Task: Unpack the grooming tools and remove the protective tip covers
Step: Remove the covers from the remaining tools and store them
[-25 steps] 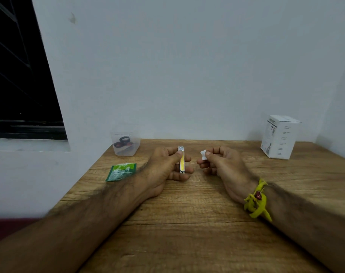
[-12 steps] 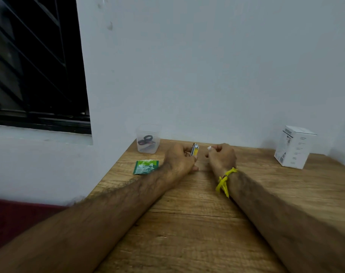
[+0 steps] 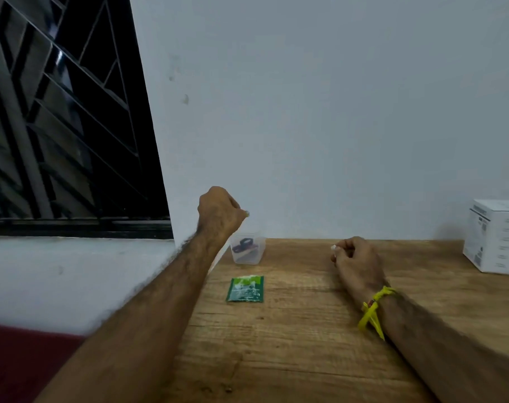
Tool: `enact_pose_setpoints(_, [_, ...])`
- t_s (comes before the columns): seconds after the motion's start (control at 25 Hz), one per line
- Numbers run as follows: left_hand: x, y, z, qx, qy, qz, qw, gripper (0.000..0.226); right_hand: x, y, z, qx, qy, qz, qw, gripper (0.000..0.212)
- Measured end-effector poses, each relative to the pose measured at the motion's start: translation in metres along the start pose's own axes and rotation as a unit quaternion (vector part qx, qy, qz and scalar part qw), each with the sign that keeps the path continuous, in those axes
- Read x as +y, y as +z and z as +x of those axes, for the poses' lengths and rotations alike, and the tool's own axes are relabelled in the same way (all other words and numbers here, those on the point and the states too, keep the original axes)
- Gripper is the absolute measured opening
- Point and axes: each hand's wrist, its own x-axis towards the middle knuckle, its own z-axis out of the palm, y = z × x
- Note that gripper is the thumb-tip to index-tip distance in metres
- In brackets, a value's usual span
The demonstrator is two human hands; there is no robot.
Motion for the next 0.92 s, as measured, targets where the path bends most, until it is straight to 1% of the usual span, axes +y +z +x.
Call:
enact_pose_setpoints(0.16, [0.015,0.017,0.015,-0.051,0.008,0.144,0.988,0.031,0.004,-0.001,0.001,0.003,-0.002,0.012,1.0,0.006])
enact_pose_setpoints(0.24, [0.019,0.027,0.015,-0.047,0.017,0.207,0.977,0.025,0.004,0.001,0.001,-0.001,-0.004,0.011,1.0,0.005])
enact_pose_setpoints(0.36, [0.016,0.045,0.015,-0.019,0.034,0.252,0.967,0.02,0.005,0.001,0.003,-0.003,-0.01,0.012,1.0,0.005])
enact_pose_setpoints(0.48, [0.01,0.055,0.016,-0.036,0.035,0.283,0.958,0.016,0.005,0.001,0.003,-0.002,-0.007,0.012,1.0,0.005])
enact_pose_setpoints(0.56, [0.008,0.056,0.016,-0.05,0.043,0.299,0.952,0.017,0.005,0.001,0.002,0.0,-0.004,0.014,1.0,0.004])
enact_pose_setpoints(0.6, [0.008,0.055,0.016,-0.054,0.05,0.305,0.949,0.021,0.005,0.002,0.002,0.001,-0.002,0.014,1.0,0.004])
enact_pose_setpoints(0.68, [0.008,0.051,0.015,-0.045,0.065,0.312,0.947,0.031,0.005,0.002,0.002,0.002,0.001,0.012,1.0,0.004])
enact_pose_setpoints(0.72, [0.008,0.048,0.012,-0.03,0.073,0.311,0.947,0.033,0.005,0.002,0.002,0.001,-0.001,0.011,1.0,0.004])
enact_pose_setpoints(0.8, [0.009,0.042,0.003,-0.002,0.095,0.289,0.953,0.029,0.006,0.003,0.003,-0.005,-0.001,0.022,1.0,0.004])
enact_pose_setpoints(0.92, [0.01,0.03,-0.024,0.037,0.14,0.201,0.969,0.019,0.011,0.004,0.005,-0.015,-0.001,0.044,0.999,0.006])
